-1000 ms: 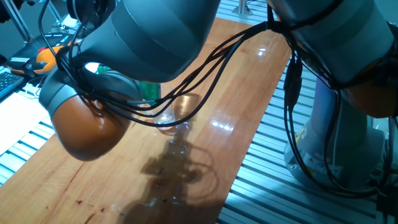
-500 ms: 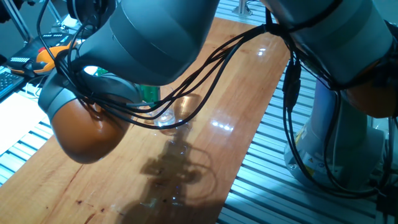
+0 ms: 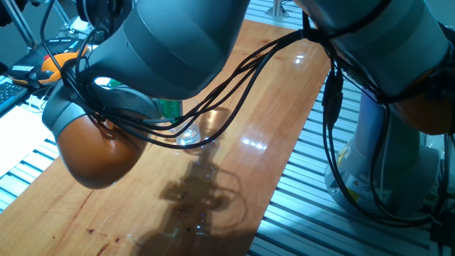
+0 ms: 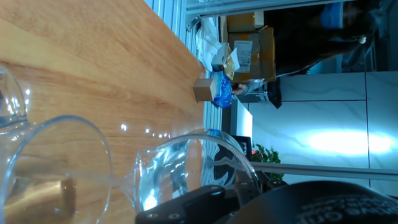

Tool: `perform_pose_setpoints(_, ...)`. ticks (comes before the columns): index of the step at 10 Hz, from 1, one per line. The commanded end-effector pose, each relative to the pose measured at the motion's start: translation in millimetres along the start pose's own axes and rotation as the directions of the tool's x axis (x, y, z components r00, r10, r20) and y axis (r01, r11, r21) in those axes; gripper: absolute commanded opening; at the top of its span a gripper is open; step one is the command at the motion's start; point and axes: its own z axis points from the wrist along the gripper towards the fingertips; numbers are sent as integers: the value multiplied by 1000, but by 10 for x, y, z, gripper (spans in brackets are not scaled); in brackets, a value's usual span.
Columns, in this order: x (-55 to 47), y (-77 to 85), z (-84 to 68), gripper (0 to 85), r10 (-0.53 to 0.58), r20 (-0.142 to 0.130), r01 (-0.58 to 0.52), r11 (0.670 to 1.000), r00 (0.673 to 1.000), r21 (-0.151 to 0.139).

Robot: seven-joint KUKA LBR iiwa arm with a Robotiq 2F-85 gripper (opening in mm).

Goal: Pour the water from one cup into another empty cup

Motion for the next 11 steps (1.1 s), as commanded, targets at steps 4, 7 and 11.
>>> perform_pose_setpoints(4, 6, 0, -26, 0, -5, -10, 5, 1000, 1000, -3)
perform_pose_setpoints(7, 6, 1, -27, 0, 1, -16, -2, 999, 1000, -41)
perform_pose_setpoints(11, -9, 6, 0, 0, 2, -17, -5, 978, 1000, -209)
